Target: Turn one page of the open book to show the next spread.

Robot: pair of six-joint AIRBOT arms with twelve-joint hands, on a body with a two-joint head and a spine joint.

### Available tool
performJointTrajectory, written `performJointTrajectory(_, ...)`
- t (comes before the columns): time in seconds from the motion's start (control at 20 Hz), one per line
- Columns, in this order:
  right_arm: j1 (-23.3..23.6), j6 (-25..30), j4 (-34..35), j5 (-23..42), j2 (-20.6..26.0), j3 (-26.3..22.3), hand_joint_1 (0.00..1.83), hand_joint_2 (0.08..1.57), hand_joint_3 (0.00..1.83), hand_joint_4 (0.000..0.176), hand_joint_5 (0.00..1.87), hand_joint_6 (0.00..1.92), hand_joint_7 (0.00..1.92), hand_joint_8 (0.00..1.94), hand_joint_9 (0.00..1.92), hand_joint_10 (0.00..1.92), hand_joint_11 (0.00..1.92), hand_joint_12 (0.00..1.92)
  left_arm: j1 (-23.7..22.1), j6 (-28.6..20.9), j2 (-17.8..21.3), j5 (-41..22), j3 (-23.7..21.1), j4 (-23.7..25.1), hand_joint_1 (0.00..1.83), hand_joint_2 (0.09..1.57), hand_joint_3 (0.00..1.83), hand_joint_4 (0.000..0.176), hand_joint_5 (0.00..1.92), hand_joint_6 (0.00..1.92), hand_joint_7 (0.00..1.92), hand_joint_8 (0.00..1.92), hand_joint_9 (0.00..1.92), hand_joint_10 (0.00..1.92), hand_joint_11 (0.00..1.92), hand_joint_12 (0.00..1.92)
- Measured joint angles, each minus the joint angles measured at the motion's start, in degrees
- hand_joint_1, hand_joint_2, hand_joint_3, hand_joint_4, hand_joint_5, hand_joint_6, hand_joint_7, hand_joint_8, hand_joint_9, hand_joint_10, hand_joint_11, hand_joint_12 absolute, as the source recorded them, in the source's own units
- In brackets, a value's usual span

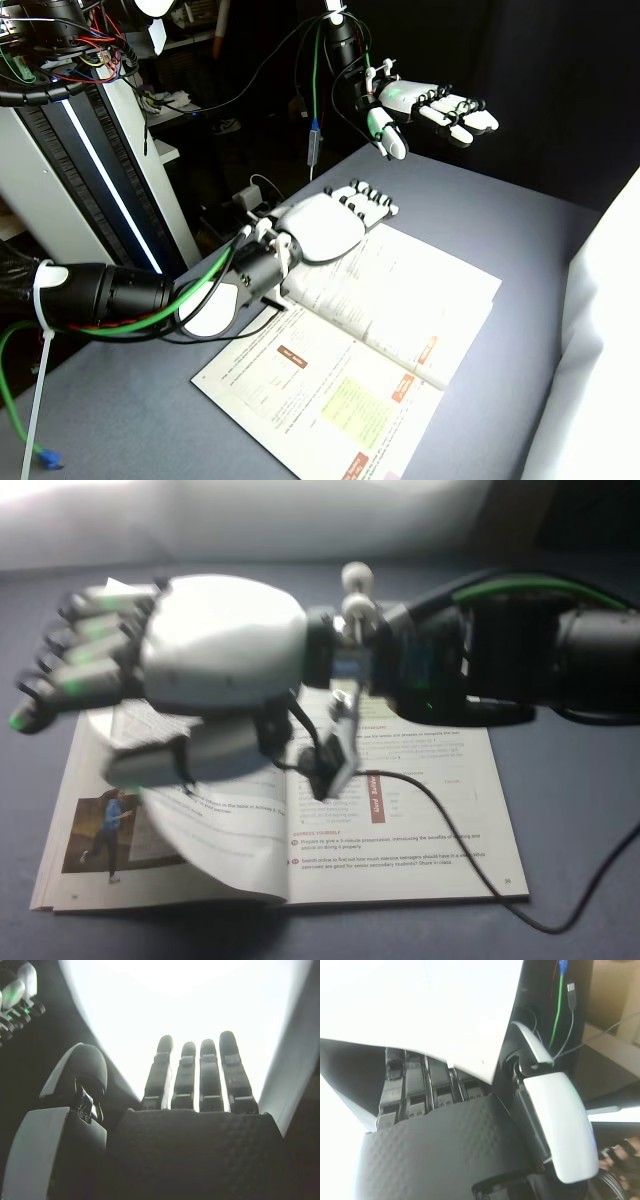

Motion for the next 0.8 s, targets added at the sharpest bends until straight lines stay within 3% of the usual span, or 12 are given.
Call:
performJointTrajectory(0.1, 0.5, -0.6, 0.1, 0.0, -1.1, 0.5, 0.08, 1.35, 0.00, 0.000, 0.16, 0.02, 0.07, 0.01, 0.07, 0.12, 0.00, 0.27, 0.0, 0.0, 0.0, -0.1, 0.1, 0.3, 0.04, 1.52, 0.00, 0.039, 0.34, 0.00, 0.18, 0.00, 0.13, 0.01, 0.00, 0.59)
performJointTrajectory(0.15, 0.4, -1.0, 0.1, 0.0, -1.3, 0.5, 0.02, 1.33, 0.00, 0.000, 0.11, 0.01, 0.01, 0.00, 0.02, 0.04, 0.00, 0.05, 0.0, 0.0, 0.0, 0.0, 0.1, 0.4, 0.04, 1.50, 0.00, 0.050, 0.33, 0.00, 0.19, 0.00, 0.13, 0.00, 0.00, 0.59)
performJointTrajectory(0.25, 0.4, -1.6, 1.2, 0.0, -1.1, 0.5, 0.00, 1.30, 0.00, 0.000, 0.01, 0.00, 0.00, 0.00, 0.00, 0.00, 0.00, 0.00, 0.0, -0.1, 0.0, -0.1, 0.1, 0.5, 0.55, 1.43, 0.00, 0.000, 0.39, 0.01, 0.15, 0.00, 0.06, 0.00, 0.00, 0.35)
performJointTrajectory(0.3, 0.4, -1.6, 2.0, 0.3, -0.6, 0.6, 0.00, 1.27, 0.00, 0.000, 0.00, 0.00, 0.00, 0.00, 0.00, 0.00, 0.00, 0.00, 0.0, -0.2, 0.0, -0.1, 0.1, 0.8, 0.52, 1.45, 0.00, 0.000, 0.38, 0.00, 0.16, 0.00, 0.15, 0.00, 0.00, 0.67)
performJointTrajectory(0.35, 0.5, -1.6, 2.2, 0.4, -0.2, 0.5, 0.00, 1.23, 0.00, 0.020, 0.00, 0.00, 0.00, 0.00, 0.00, 0.00, 0.00, 0.00, 0.0, -0.1, 0.0, -0.1, 0.1, 0.9, 0.10, 1.42, 0.00, 0.000, 0.41, 0.00, 0.22, 0.01, 0.24, 0.02, 0.00, 0.99)
performJointTrajectory(0.4, 0.4, -1.6, 2.2, 0.2, 0.6, 0.4, 0.00, 1.21, 0.00, 0.041, 0.00, 0.00, 0.00, 0.00, 0.00, 0.00, 0.00, 0.00, 0.0, -0.1, -0.1, 0.0, 0.1, 0.9, 0.02, 1.21, 0.00, 0.000, 0.26, 0.01, 0.13, 0.03, 0.08, 0.05, 0.00, 0.41)
performJointTrajectory(0.45, 0.4, -1.7, 2.1, 0.0, 2.0, -0.2, 0.00, 1.24, 0.00, 0.000, 0.00, 0.00, 0.00, 0.00, 0.00, 0.00, 0.00, 0.00, 0.0, 0.0, -0.1, 0.1, 0.1, 0.8, 0.00, 1.04, 0.00, 0.012, 0.23, 0.00, 0.31, 0.03, 0.29, 0.05, 0.04, 0.70)
performJointTrajectory(0.55, -0.4, -1.7, 2.4, 0.2, 4.7, -1.7, 0.00, 1.24, 0.00, 0.000, 0.00, 0.00, 0.00, 0.00, 0.00, 0.00, 0.00, 0.00, 0.0, 0.0, -0.2, -0.2, 0.1, 1.3, 0.00, 1.19, 0.02, 0.072, 0.08, 0.01, 0.09, 0.01, 0.09, 0.02, 0.00, 0.32)
performJointTrajectory(0.6, -1.2, -1.7, 2.5, 0.4, 6.2, -2.7, 0.00, 1.24, 0.00, 0.000, 0.00, 0.00, 0.00, 0.00, 0.00, 0.00, 0.00, 0.00, 0.0, 0.0, -0.3, -0.1, -0.1, 1.9, 0.36, 1.30, 0.03, 0.000, 0.15, 0.04, 0.07, 0.01, 0.02, 0.00, 0.00, 0.06)
performJointTrajectory(0.65, -2.2, -1.6, 2.4, 0.5, 8.0, -3.9, 0.00, 1.24, 0.00, 0.000, 0.00, 0.00, 0.00, 0.00, 0.00, 0.00, 0.00, 0.00, 0.0, -0.1, -0.7, -0.2, -0.2, 2.4, 0.56, 1.29, 0.01, 0.027, 0.38, 0.04, 0.32, 0.06, 0.24, 0.02, 0.00, 0.42)
performJointTrajectory(0.7, -3.3, -1.6, 2.3, 0.1, 10.1, -5.0, 0.00, 1.23, 0.00, 0.000, 0.00, 0.00, 0.00, 0.00, 0.00, 0.00, 0.00, 0.00, 0.0, 0.0, -0.9, -0.1, -0.3, 3.3, 0.37, 1.48, 0.03, 0.011, 0.34, 0.01, 0.31, 0.02, 0.28, 0.01, 0.00, 0.59)
performJointTrajectory(0.8, -5.1, -1.6, 2.3, -0.8, 14.5, -7.3, 0.00, 1.27, 0.01, 0.000, 0.00, 0.00, 0.00, 0.00, 0.00, 0.00, 0.00, 0.00, 0.0, 0.0, -1.2, 0.2, -0.4, 3.4, 0.16, 1.40, 0.00, 0.000, 0.02, 0.00, 0.02, 0.00, 0.03, 0.00, 0.00, 0.08)
